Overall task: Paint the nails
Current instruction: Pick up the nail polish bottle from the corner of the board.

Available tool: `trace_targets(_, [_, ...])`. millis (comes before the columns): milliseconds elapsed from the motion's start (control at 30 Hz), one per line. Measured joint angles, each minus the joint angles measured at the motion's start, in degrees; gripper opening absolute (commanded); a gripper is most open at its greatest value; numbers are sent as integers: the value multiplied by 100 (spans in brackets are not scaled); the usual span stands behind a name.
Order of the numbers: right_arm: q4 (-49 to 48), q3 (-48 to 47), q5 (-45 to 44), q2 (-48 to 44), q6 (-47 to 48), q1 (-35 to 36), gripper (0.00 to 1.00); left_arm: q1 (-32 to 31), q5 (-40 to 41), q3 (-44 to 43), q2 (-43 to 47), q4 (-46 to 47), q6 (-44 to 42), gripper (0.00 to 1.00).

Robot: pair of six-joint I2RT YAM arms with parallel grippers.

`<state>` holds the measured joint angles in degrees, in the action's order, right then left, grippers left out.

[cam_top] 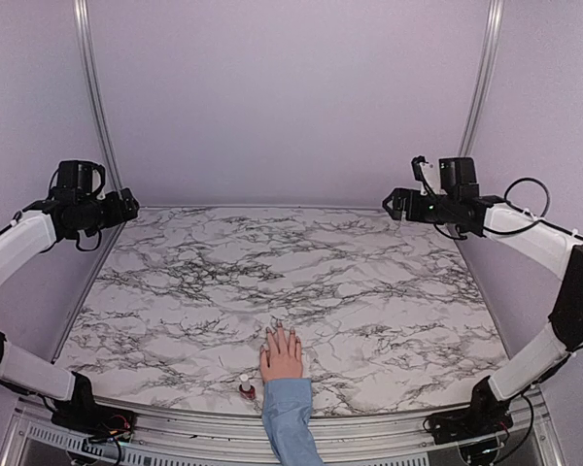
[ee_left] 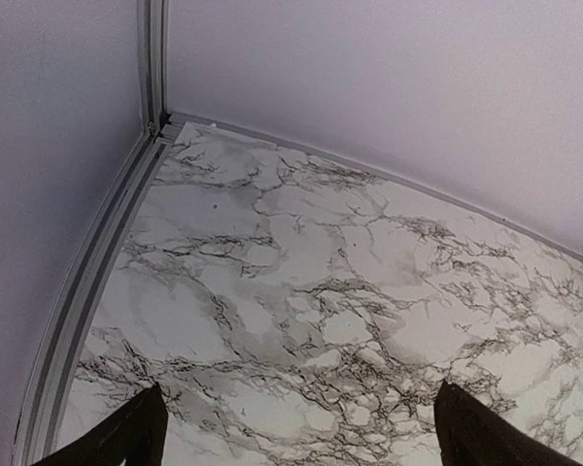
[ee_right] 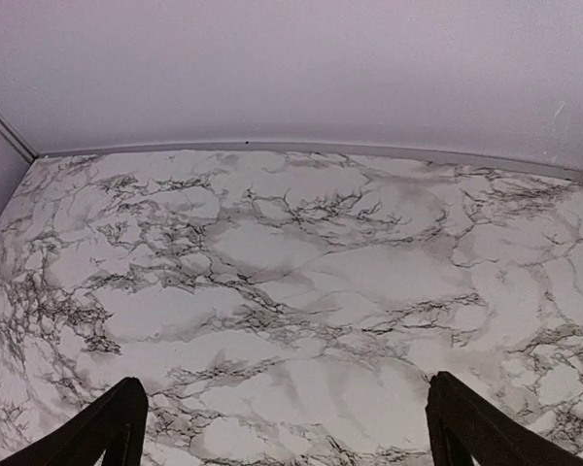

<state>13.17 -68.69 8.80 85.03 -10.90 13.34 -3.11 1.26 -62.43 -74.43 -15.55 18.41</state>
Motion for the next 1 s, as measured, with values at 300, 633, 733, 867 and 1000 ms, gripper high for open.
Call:
trace_targets(300, [190,219,-332,149,219,739,99,-883,-98,46,0,-787,-428,99])
trace_targets(633, [83,743,-264,-476,520,901,98,-2583,-15,-310,140,-2243,-1016,99])
trace_targets(733, [-68,866,-13,-761,640,905,98,-2968,26,-415,354,-2627,-1080,99])
trace_targets(867, [-149,837,643,-920,905,938,98,-3222,-37,-413,822,-3010,-1049,99])
trace_targets(1000, [22,667,1167,-863,1152,1266,98,-3274,-157,-262,1314,-3189,-914,99])
